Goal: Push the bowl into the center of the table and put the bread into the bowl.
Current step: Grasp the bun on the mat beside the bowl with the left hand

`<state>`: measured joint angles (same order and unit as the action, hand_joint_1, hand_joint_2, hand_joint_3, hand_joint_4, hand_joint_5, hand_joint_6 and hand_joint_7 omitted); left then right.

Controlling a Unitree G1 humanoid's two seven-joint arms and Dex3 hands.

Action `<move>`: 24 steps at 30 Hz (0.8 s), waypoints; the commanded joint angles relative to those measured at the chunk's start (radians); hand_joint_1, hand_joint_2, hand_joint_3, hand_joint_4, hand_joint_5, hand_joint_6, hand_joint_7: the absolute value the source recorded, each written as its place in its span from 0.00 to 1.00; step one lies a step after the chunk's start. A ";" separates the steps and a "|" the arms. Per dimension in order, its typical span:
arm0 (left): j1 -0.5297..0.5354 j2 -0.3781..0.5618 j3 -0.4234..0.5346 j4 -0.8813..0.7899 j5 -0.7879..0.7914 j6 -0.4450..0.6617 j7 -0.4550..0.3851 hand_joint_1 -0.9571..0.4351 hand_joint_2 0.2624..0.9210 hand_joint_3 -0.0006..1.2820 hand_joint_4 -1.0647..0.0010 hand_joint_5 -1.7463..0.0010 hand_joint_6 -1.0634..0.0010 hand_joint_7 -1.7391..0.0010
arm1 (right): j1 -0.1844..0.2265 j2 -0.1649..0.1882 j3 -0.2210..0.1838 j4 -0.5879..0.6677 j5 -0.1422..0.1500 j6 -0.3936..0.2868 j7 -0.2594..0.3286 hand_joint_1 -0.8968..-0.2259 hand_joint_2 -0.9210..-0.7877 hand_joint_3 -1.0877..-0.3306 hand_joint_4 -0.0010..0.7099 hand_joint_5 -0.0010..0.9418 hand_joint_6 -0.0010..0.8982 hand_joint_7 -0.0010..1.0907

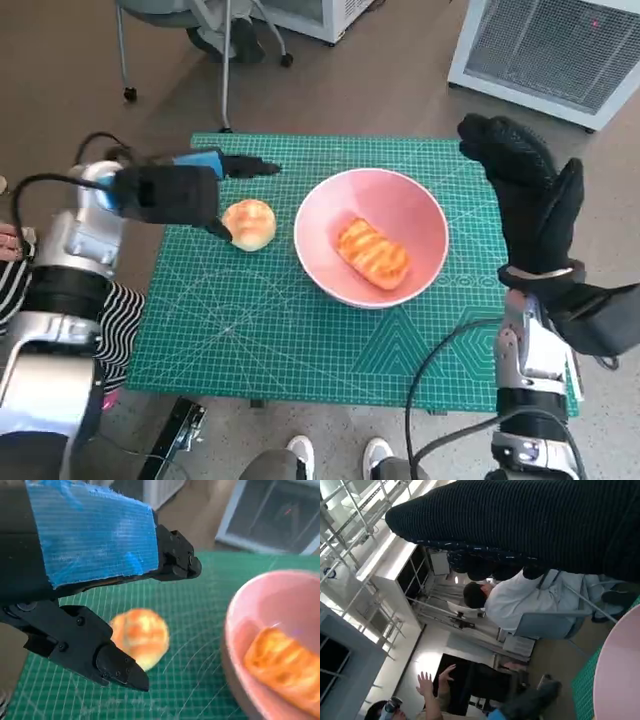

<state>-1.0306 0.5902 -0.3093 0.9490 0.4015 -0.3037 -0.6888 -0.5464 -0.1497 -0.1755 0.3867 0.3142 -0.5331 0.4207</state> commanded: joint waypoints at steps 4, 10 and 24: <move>-0.063 -0.050 -0.047 0.124 0.062 -0.006 0.066 0.60 0.75 0.00 0.86 1.00 0.70 1.00 | 0.017 -0.005 -0.003 0.005 0.008 0.020 0.008 0.25 0.00 0.60 0.28 0.00 0.13 0.35; -0.086 -0.081 -0.081 0.199 0.104 0.012 0.117 0.60 0.75 0.00 0.85 1.00 0.69 0.99 | 0.018 -0.005 -0.002 0.004 0.004 0.021 0.007 0.25 0.00 0.60 0.28 0.00 0.13 0.35; -0.103 -0.139 -0.124 0.290 0.158 0.048 0.219 0.59 0.76 0.00 0.83 0.99 0.65 0.99 | 0.023 -0.008 0.003 0.002 -0.008 0.015 0.007 0.26 0.00 0.59 0.28 0.00 0.12 0.35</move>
<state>-1.1141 0.4612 -0.4238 1.2175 0.5462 -0.2628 -0.4980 -0.5447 -0.1516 -0.1745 0.3852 0.3115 -0.5284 0.4210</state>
